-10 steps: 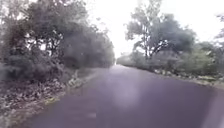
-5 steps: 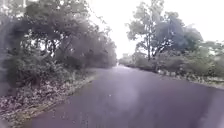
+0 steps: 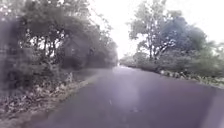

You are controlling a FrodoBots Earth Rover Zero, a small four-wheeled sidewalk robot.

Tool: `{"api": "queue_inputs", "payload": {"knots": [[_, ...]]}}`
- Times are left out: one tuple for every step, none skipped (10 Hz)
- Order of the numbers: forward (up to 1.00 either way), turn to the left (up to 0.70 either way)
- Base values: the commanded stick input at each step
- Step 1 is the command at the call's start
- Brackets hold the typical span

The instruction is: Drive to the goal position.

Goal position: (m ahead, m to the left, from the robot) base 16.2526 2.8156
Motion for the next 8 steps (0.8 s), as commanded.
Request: {"api": "queue_inputs", "payload": {"knots": [[1.0,-0.36],[1.0,-0.02],[1.0,0.0],[1.0,0.0],[1.0,0.0],[1.0,0.0],[1.0,0.0],[1.0,0.0]]}}
